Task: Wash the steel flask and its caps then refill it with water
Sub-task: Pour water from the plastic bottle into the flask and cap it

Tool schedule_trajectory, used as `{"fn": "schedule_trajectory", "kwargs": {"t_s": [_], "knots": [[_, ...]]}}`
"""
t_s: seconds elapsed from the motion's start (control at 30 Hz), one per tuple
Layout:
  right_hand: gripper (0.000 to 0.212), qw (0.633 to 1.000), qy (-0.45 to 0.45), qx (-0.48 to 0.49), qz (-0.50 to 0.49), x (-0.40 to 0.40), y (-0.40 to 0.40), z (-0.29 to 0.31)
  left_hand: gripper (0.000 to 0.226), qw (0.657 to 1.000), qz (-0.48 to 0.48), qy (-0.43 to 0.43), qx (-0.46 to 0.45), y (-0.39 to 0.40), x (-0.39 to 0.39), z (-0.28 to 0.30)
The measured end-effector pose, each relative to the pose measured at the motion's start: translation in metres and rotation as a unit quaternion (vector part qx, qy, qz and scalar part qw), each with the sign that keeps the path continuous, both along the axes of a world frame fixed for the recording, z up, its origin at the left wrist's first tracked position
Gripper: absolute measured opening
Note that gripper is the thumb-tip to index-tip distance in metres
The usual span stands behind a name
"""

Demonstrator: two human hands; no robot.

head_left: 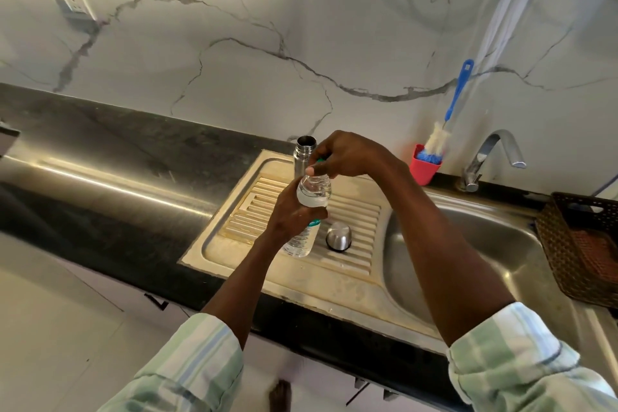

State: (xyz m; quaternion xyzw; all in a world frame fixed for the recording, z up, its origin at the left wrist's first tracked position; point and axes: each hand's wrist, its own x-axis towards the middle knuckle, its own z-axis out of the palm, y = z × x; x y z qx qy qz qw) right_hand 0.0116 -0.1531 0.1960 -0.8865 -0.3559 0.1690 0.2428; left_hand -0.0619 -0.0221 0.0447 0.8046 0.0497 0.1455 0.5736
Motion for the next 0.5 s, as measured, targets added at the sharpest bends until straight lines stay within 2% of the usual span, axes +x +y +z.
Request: {"fn": "schedule_trajectory", "kwargs": {"t_s": [0.1, 0.2, 0.27, 0.33, 0.4, 0.5], "knots": [[0.023, 0.999, -0.009, 0.03, -0.018, 0.008, 0.006, 0.0, 0.063, 1.0, -0.014, -0.005, 0.007, 0.013, 0.007, 0.003], [0.019, 0.987, 0.023, 0.151, -0.045, 0.018, 0.004, 0.004, 0.062, 1.0, -0.027, -0.009, -0.011, 0.029, 0.012, 0.009], [0.014, 0.956, 0.052, 0.265, -0.117, 0.03, 0.002, 0.001, 0.062, 0.999, -0.021, -0.016, -0.027, 0.041, 0.016, 0.013], [0.019, 0.902, 0.134, 0.357, -0.204, 0.042, 0.005, -0.012, 0.066, 0.999, -0.02, -0.024, -0.024, 0.056, 0.021, 0.017], [0.028, 0.862, 0.201, 0.387, -0.258, 0.052, 0.01, -0.031, 0.077, 0.999, -0.016, -0.025, -0.036, 0.068, 0.028, 0.021], [0.037, 0.839, 0.233, 0.393, -0.296, 0.059, 0.016, -0.059, 0.081, 0.999, -0.001, -0.029, -0.046, 0.084, 0.038, 0.024]]}}
